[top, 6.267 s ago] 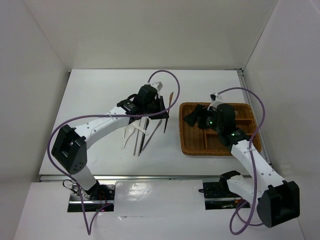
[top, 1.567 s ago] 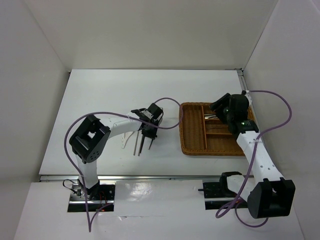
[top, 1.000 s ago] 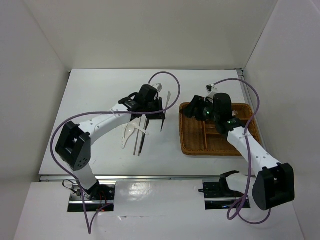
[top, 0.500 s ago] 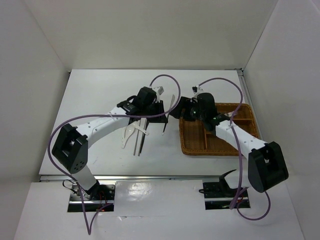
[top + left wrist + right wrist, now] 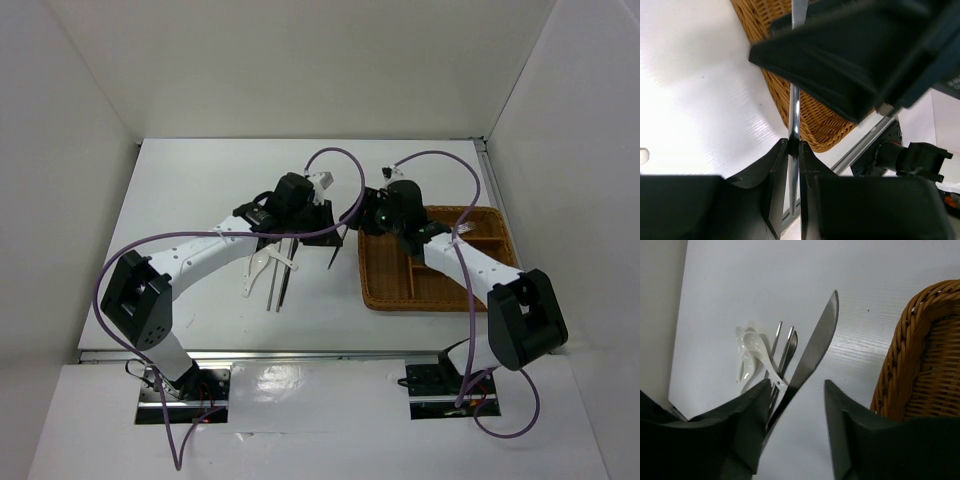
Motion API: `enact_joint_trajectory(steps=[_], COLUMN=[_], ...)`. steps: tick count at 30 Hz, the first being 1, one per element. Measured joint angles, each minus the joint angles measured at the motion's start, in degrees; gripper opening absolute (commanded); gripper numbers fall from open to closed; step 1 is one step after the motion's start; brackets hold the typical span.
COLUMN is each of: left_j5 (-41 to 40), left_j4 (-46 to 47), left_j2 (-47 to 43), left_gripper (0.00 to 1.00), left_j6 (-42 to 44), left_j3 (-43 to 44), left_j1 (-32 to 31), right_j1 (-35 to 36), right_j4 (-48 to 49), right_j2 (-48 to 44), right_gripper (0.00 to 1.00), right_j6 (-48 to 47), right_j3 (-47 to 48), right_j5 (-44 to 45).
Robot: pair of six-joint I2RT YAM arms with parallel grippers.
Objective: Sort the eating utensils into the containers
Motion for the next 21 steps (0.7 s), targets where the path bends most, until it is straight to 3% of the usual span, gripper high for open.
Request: enact_joint_trajectory(steps=[1, 2, 7, 10, 11, 14, 15, 21], left_j5=[0.1, 0.3, 0.5, 0.7, 0.3, -1.9, -2.9, -6.5], left_j4=[0.0, 0.1, 0.5, -0.3, -1.0, -2.9, -3.6, -6.0], left_j2=[0.0, 0.0, 0.7, 1.0, 1.0, 1.0, 1.0, 0.9], left_gripper=[0.18, 0.18, 0.23, 0.3, 0.37, 0.46, 0.52, 0.57], left_j6=[0.0, 0.1, 0.3, 0.3, 0.4, 0.8, 1.3, 1.6], left_j3=[0.0, 0.0, 0.0, 0.0, 0.2, 0.9, 1.2, 1.7], left_j1=[0.0, -0.1, -0.7, -0.8, -0.8, -0.8, -0.7, 1.6], right_j1=[0.0, 0.1, 0.6, 1.0, 0.8, -1.3, -2.7, -17.7], right_j4=[0.0, 0.1, 0.8, -3.8, -6.0, -13.5, -15.6, -22.4], right_j2=[0.7, 1.4, 3.7, 5.5, 6.3, 7.9, 7.9, 2.8], right_gripper=[0.45, 0.33, 0.0, 0.0, 0.0, 0.0, 0.0, 0.0], right_j6=[0.2, 0.5, 4.6, 5.3, 6.2, 9.4, 10.5, 14.5], right_j3=[0.5, 1.0, 3.6, 7.9, 9.6, 13.9, 14.5, 10.4], right_j5=[0.1, 0.1, -1.3, 3.1, 5.5, 11.8, 13.4, 19.8])
